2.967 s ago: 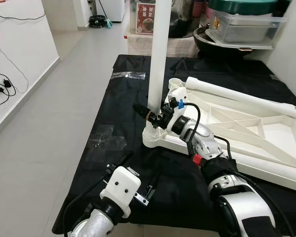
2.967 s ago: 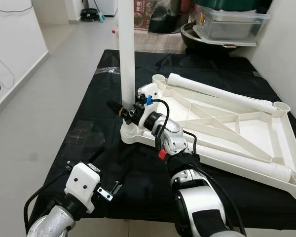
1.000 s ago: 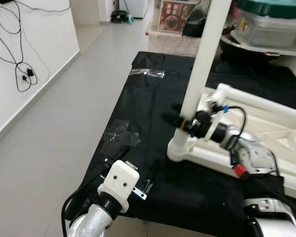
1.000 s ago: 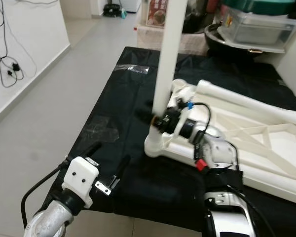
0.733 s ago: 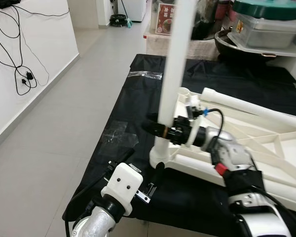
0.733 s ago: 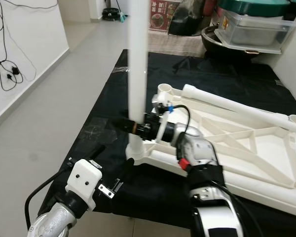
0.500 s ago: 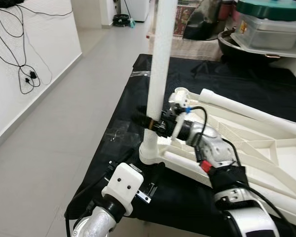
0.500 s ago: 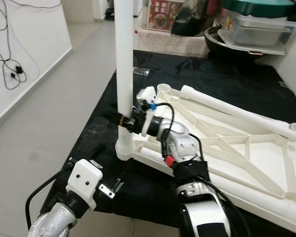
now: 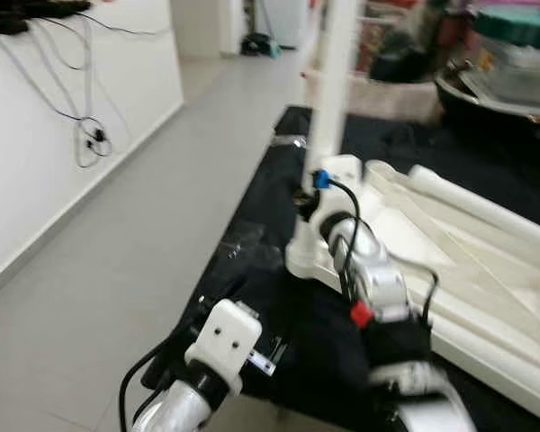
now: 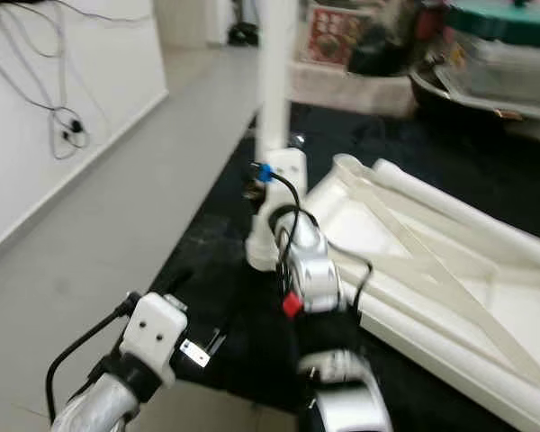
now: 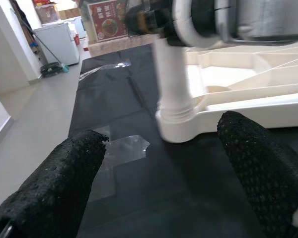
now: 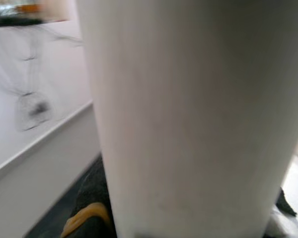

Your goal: Building children table

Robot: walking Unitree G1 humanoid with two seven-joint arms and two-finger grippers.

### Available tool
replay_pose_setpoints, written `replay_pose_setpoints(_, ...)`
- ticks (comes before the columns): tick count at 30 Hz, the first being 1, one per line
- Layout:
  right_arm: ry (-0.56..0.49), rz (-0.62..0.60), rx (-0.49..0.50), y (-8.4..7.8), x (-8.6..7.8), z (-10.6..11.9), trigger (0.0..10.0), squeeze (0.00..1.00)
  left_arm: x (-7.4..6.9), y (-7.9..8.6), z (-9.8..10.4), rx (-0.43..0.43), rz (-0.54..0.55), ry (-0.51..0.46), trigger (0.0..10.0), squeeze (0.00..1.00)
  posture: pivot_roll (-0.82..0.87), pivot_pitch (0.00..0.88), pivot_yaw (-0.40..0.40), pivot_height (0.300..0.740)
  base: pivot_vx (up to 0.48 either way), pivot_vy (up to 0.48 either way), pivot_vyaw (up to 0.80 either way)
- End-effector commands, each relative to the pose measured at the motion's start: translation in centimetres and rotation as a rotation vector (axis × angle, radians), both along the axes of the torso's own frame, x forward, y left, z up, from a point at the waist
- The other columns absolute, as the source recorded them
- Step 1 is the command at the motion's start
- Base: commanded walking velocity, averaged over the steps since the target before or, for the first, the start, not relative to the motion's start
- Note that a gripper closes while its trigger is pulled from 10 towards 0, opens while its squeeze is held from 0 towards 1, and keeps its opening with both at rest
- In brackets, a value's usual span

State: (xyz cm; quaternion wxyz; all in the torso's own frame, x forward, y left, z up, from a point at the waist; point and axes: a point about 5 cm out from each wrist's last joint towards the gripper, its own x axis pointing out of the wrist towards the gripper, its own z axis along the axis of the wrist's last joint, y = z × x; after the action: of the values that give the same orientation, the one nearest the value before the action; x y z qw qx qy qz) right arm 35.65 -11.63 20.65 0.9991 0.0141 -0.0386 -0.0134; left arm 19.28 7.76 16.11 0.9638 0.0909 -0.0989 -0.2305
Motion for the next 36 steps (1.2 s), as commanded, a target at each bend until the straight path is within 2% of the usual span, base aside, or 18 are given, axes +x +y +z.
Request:
replay_pose_setpoints(1, 0.032, -0.119, 0.003, -1.6, -0.3, -0.6, 0.0, 0.00, -0.1, 0.0, 0.2, 0.001, 0.004, -0.005, 10.0, 0.00, 0.13, 0.079, -0.055, 0.740, 0.000, 0.000, 0.00)
replay_pose_setpoints(2, 0.013, -0.108, 0.024, -0.8, -0.6, -0.3, 0.0, 0.00, -0.1, 0.0, 0.2, 0.000, 0.004, -0.006, 10.0, 0.00, 0.13, 0.078, -0.054, 0.740, 0.000, 0.000, 0.00)
replay_pose_setpoints(3, 0.008, -0.097, 0.034, -0.4, -0.6, -0.2, 4.0, 0.00, -0.1, 0.0, 0.2, 0.001, 0.006, -0.005, 10.0, 0.00, 0.13, 0.079, -0.057, 0.740, 0.000, 0.000, 0.00)
replay_pose_setpoints(4, 0.008, -0.097, 0.034, -0.4, -0.6, -0.2, 4.0, 0.00, -0.1, 0.0, 0.2, 0.001, 0.006, -0.005, 10.0, 0.00, 0.13, 0.079, -0.057, 0.740, 0.000, 0.000, 0.00)
replay_pose_setpoints(5, 0.001, -0.095, 0.039, -0.1, -0.7, -0.1, 9.0, 0.00, -0.1, 0.0, 0.2, 0.001, 0.008, -0.005, 10.0, 0.00, 0.13, 0.078, -0.059, 0.740, 0.000, 0.000, 0.00)
replay_pose_setpoints(6, -0.012, -0.038, 0.060, 0.7, -0.7, 0.0, 10.0, 0.00, -0.1, 0.0, 0.2, 0.002, 0.009, -0.004, 10.0, 0.00, 0.13, 0.082, -0.058, 0.740, 0.000, 0.000, 0.00)
replay_pose_setpoints(9, -0.058, 0.052, 0.088, 1.9, -0.7, 0.4, 10.0, 0.00, -0.1, 0.0, 0.2, 0.001, 0.010, -0.003, 10.0, 0.00, 0.13, 0.082, -0.058, 0.740, 0.000, 0.000, 0.00)
replay_pose_setpoints(10, -0.105, 0.156, 0.114, 2.7, -0.6, 0.7, 10.0, 1.00, -0.1, 0.0, 0.1, 0.001, 0.009, -0.002, 10.0, 0.00, 0.13, 0.082, -0.058, 0.740, 0.000, 0.000, 0.00)
replay_pose_setpoints(12, -0.154, 0.271, 0.164, 3.2, -0.4, 0.9, 10.0, 1.00, -0.1, 0.0, 0.1, 0.001, 0.009, -0.001, 10.0, 0.00, 0.13, 0.082, -0.060, 0.740, 0.000, 0.000, 0.00)
replay_pose_setpoints(14, -0.154, 0.280, 0.186, 3.2, -0.4, 1.0, 10.0, 1.00, -0.1, 0.0, 0.1, 0.000, 0.009, -0.001, 10.0, 0.00, 0.13, 0.082, -0.060, 0.740, 0.000, 0.000, 0.00)
replay_pose_setpoints(15, -0.161, 0.322, 0.195, 3.0, -0.1, 1.1, 10.0, 0.00, -0.1, 0.0, 0.2, 0.000, 0.011, -0.001, 10.0, 0.00, 0.13, 0.083, -0.060, 0.740, 0.000, 0.000, 0.00)
replay_pose_setpoints(19, -0.087, 0.816, 0.197, 2.2, -0.2, 0.8, 10.0, 0.00, -0.1, 0.1, 0.2, -0.001, 0.011, -0.001, 10.0, 0.00, 0.13, 0.081, -0.059, 0.740, 0.000, 0.000, 0.00)
replay_pose_setpoints(20, -0.087, 0.816, 0.197, 2.2, -0.2, 0.8, 10.0, 0.00, -0.1, 0.1, 0.2, -0.001, 0.011, -0.001, 10.0, 0.00, 0.13, 0.081, -0.059, 0.740, 0.000, 0.000, 0.00)
replay_pose_setpoints(27, 0.008, 1.173, 0.127, 1.2, -1.7, 0.1, 10.0, 0.00, -0.1, 0.1, 0.2, -0.002, 0.007, -0.001, 10.0, 0.00, 0.13, 0.081, -0.059, 0.740, 0.000, 0.000, 0.00)
replay_pose_setpoints(28, 0.038, 1.286, 0.103, 1.1, -2.1, -0.3, 10.0, 0.00, -0.1, 0.0, 0.2, -0.002, 0.007, -0.003, 10.0, 0.00, 0.13, 0.080, -0.061, 0.740, 0.000, 0.000, 0.00)
replay_pose_setpoints(32, 0.068, 1.362, 0.048, 1.4, -1.7, -0.9, 10.0, 0.00, 0.0, 0.0, 0.3, -0.003, 0.008, -0.006, 10.0, 0.00, 0.14, 0.079, -0.065, 0.740, 0.000, 0.000, 0.00)
replay_pose_setpoints(33, 0.076, 1.318, 0.045, 1.7, -0.9, -1.0, 0.0, 0.00, 0.0, 0.0, 0.3, -0.003, 0.009, -0.007, 10.0, 0.00, 0.14, 0.079, -0.065, 0.740, 0.000, 0.000, 0.00)
replay_pose_setpoints(36, 0.035, 1.194, 0.099, 2.1, 0.4, -0.4, 0.0, 0.00, 0.1, 0.1, 0.3, -0.001, 0.020, -0.006, 10.0, 0.00, 0.14, 0.078, -0.065, 0.740, 0.000, 0.000, 0.00)
